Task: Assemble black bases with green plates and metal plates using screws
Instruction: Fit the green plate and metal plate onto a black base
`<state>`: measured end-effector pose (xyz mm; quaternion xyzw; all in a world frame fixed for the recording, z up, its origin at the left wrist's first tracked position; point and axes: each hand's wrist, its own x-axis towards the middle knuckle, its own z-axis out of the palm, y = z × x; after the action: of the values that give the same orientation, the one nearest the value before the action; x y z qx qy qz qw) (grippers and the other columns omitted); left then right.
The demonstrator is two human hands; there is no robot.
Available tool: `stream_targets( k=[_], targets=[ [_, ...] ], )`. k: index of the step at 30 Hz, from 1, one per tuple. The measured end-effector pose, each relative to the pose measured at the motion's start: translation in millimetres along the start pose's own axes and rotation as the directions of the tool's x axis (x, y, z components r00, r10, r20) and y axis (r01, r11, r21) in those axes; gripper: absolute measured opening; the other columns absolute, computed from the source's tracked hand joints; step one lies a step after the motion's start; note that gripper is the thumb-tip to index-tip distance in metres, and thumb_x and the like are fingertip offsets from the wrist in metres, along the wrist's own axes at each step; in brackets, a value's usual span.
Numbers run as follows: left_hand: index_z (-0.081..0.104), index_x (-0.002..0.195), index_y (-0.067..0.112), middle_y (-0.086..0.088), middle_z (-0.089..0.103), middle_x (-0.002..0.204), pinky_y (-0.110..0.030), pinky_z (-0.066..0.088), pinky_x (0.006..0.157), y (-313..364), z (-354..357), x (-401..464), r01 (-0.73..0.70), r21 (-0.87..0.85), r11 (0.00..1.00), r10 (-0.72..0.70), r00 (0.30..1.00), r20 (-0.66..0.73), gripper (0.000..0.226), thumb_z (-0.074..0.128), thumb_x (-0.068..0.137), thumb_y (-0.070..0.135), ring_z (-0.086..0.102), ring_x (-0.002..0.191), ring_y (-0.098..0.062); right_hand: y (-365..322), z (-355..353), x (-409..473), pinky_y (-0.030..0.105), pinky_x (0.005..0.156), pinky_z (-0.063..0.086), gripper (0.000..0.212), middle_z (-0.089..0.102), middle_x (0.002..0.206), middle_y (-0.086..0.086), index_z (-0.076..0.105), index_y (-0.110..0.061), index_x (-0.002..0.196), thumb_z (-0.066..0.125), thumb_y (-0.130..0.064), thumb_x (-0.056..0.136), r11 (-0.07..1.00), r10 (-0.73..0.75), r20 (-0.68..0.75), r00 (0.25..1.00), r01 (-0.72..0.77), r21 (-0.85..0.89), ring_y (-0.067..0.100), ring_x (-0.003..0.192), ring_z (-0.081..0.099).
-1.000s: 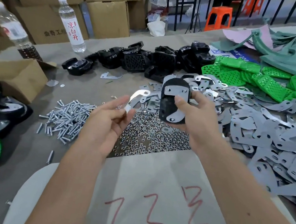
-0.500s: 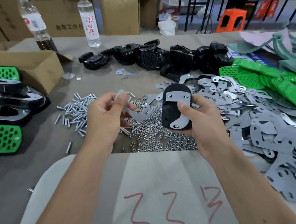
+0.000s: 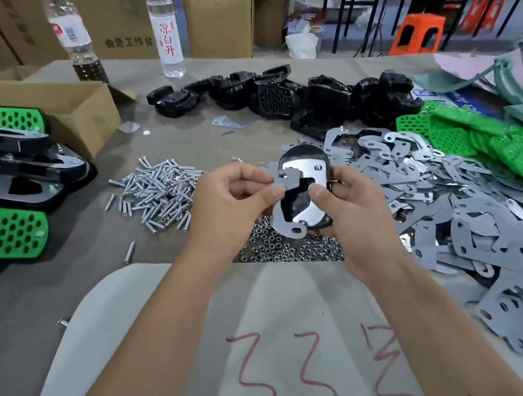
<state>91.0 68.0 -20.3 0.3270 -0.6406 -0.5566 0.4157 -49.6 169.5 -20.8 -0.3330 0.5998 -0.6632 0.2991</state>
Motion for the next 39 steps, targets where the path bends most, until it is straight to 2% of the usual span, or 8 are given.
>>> stream_targets(
  k=[7,14,18,22,26,32,36,39],
  targets=[
    [0.073,0.086,0.011,-0.003,0.074,0.066,-0.018,0.05,0.053,-1.3,2.0,0.5,0.017,-0.079,0.997,-0.022,0.998,-0.059,0.013,0.082,0.083,0.002,0.061,0.052,-0.009,0.5,1.8,-2.2,0.051,0.077,0.064,0.016,0.08,0.095,0.005,0.069,-0.023,0.106,0.064,-0.009,0.1,1.0,-0.022,0.037,0.999,0.023,-0.02,0.03,0.086,0.078],
    [0.073,0.083,0.013,-0.002,0.074,0.067,-0.021,0.048,0.053,0.4,2.7,-0.7,0.05,-0.001,0.999,-0.05,0.994,-0.092,0.016,0.088,0.08,0.013,0.066,0.056,-0.012,2.6,3.2,-2.8,0.035,0.06,0.061,0.017,0.08,0.093,0.004,0.066,-0.025,0.105,0.063,-0.008,0.102,0.997,-0.051,0.087,0.995,0.056,-0.05,0.026,0.081,0.078],
    [0.073,0.082,0.018,-0.001,0.076,0.076,-0.029,0.052,0.065,-1.6,-1.0,1.4,0.068,0.137,0.988,-0.043,0.983,-0.177,0.027,0.092,0.075,0.036,0.072,0.071,-0.017,0.2,2.2,-4.5,0.038,0.062,0.063,0.015,0.08,0.095,0.005,0.067,-0.022,0.109,0.061,-0.009,0.102,0.999,-0.052,0.094,0.994,0.053,-0.001,0.026,0.081,0.078],
    [0.076,0.088,0.024,0.002,0.078,0.083,-0.028,0.05,0.056,2.0,1.5,-0.2,0.111,0.079,0.991,-0.109,0.994,-0.028,0.027,0.086,0.076,0.045,0.068,0.07,-0.012,-2.7,2.6,-5.5,0.046,0.066,0.064,0.014,0.079,0.096,0.01,0.068,-0.018,0.113,0.062,-0.011,0.102,0.997,-0.032,0.099,0.995,0.025,0.076,0.032,0.083,0.077],
    [0.076,0.088,0.026,0.003,0.078,0.084,-0.037,0.049,0.061,1.4,7.2,-4.1,0.097,0.127,0.987,-0.095,0.995,-0.016,0.044,0.078,0.064,0.063,0.064,0.068,-0.013,-2.6,3.2,-6.2,0.04,0.065,0.062,0.014,0.079,0.096,0.014,0.067,-0.015,0.115,0.063,-0.011,0.102,0.996,-0.012,0.11,0.994,0.002,0.091,0.034,0.085,0.077],
    [0.076,0.095,0.022,0.004,0.074,0.076,-0.02,0.046,0.056,2.2,11.0,-4.9,0.078,0.072,0.994,-0.081,0.996,0.032,0.02,0.081,0.083,0.037,0.064,0.064,-0.009,-1.4,4.6,-6.5,0.04,0.064,0.062,0.014,0.077,0.099,0.014,0.069,-0.018,0.111,0.069,-0.015,0.097,0.995,-0.028,0.135,0.99,0.015,0.097,0.034,0.086,0.077],
    [0.074,0.103,0.009,-0.007,0.077,0.087,-0.037,0.059,0.07,5.4,13.3,-7.3,0.138,-0.099,0.985,-0.132,0.989,0.068,0.018,0.081,0.089,0.019,0.073,0.074,-0.023,-3.1,7.2,-6.6,0.043,0.066,0.062,0.019,0.072,0.099,0.014,0.075,-0.022,0.105,0.073,-0.024,0.087,0.992,-0.047,0.126,0.991,0.031,0.123,0.032,0.083,0.075],
    [0.072,0.107,0.004,-0.01,0.074,0.092,-0.039,0.056,0.072,9.7,8.7,-6.9,0.177,-0.125,0.976,-0.164,0.981,0.109,0.03,0.082,0.087,0.025,0.07,0.079,-0.025,-4.1,7.2,-6.3,0.042,0.066,0.062,0.019,0.073,0.1,0.023,0.078,-0.021,0.106,0.074,-0.024,0.088,0.988,-0.053,0.12,0.991,0.034,0.153,0.033,0.08,0.075]
  ],
)
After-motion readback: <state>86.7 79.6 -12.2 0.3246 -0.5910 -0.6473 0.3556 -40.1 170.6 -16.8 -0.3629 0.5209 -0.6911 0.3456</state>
